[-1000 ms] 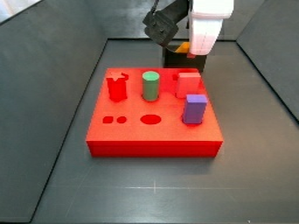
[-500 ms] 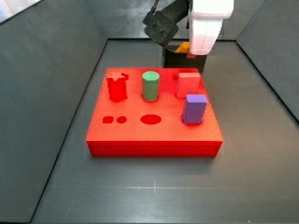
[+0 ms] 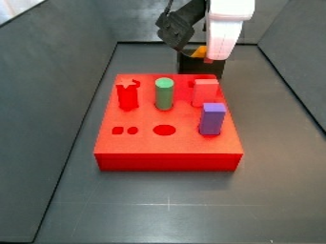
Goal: Pick up the square-circle object. Move up. Place the square-circle object on the fixture. Regrasp the square-circle object. Move to above the board. Insert the square-circle object.
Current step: Regrasp the square-circle object.
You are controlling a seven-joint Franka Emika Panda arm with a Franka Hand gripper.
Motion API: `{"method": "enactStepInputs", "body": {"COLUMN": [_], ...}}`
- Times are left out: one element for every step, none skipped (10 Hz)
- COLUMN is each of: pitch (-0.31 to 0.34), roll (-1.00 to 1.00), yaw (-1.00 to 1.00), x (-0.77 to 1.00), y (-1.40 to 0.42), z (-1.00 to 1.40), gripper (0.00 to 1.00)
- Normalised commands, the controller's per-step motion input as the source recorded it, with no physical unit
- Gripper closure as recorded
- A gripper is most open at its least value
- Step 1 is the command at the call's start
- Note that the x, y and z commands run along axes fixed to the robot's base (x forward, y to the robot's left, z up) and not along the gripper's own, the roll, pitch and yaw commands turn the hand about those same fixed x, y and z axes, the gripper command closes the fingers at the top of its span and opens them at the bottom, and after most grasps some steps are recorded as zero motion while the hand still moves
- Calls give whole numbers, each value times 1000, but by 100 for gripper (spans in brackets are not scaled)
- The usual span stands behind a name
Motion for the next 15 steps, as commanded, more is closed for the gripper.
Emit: {"method": "enactStepInputs", "body": {"pitch": [207, 207, 207, 207, 207, 207, 207, 207, 207, 207, 207, 207, 207, 207, 207], "roll": [-41, -41, -41, -41, -41, -41, -41, -41, -41, -41, -41, -41, -41, -41, -41], "yaw": [61, 61, 60, 61, 60, 60, 60, 60, 60, 60, 60, 60, 60, 60, 60], "x": [87, 87, 87, 87, 87, 87, 87, 87, 87, 87, 87, 87, 87, 87, 87], "y": [-10, -10, -10, -10, -10, -10, -10, -10, -10, -10, -10, -10, -10, -10, -10], "z": [-1, -1, -1, -1, -1, -1, -1, -1, -1, -1, -1, -1, -1, -1, -1], "gripper": [0, 0, 0, 0, 0, 0, 0, 0, 0, 0, 0, 0, 0, 0, 0]}}
